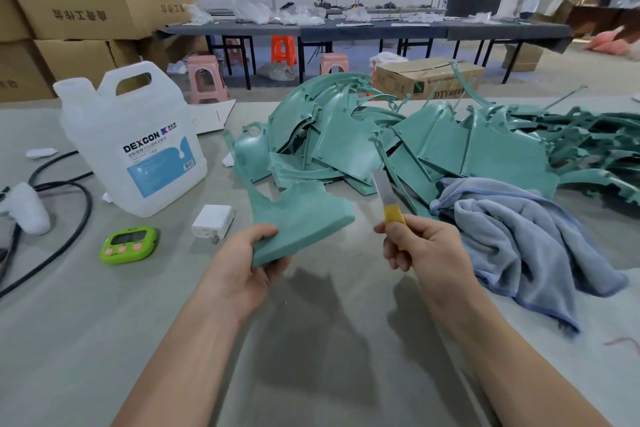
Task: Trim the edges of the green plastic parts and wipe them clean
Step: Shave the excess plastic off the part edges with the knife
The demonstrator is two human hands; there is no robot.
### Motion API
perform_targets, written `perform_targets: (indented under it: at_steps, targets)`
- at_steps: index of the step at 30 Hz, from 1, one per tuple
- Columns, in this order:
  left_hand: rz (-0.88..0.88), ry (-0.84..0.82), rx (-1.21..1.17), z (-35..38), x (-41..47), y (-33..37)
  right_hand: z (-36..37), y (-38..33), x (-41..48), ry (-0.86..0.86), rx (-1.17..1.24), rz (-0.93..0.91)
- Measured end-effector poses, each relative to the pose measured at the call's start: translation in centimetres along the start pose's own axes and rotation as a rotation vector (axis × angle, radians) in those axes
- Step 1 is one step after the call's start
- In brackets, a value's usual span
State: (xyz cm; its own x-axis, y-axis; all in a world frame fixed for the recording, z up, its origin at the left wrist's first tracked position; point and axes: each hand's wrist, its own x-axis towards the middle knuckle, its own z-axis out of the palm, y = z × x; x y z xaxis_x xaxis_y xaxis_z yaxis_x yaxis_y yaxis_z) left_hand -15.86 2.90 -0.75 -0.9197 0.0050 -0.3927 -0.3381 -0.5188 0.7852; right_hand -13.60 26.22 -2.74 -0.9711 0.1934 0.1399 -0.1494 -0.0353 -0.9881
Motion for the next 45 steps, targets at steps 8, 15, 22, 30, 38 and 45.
perform_targets:
  at_steps: [8,15,22,30,38,45]
  targets:
    - [0.071,0.008,-0.007,0.5,0.0,-0.8,1.9,0.8,-1.2,0.089,-0.318,-0.054]
    - [-0.022,-0.080,-0.093,0.9,-0.3,-1.0,3.2,1.2,-2.6,0.070,-0.547,-0.108]
    - [-0.068,-0.092,-0.155,1.1,-0.6,-1.3,4.4,1.0,-4.3,-0.220,-0.531,-0.241]
    - [-0.078,-0.149,-0.154,0.0,0.1,-0.4,1.8,-0.1,-0.8,0.173,-0.611,-0.021]
    - [0.218,0.158,0.404,-1.5,1.2,-0.1,-0.4,-1.0,-0.7,-0.244,-0.751,0.316]
    - [0.221,0.141,0.525,-1.2,0.9,-0.3,-3.7,-3.4,-0.9,0.262,-1.275,-0.028]
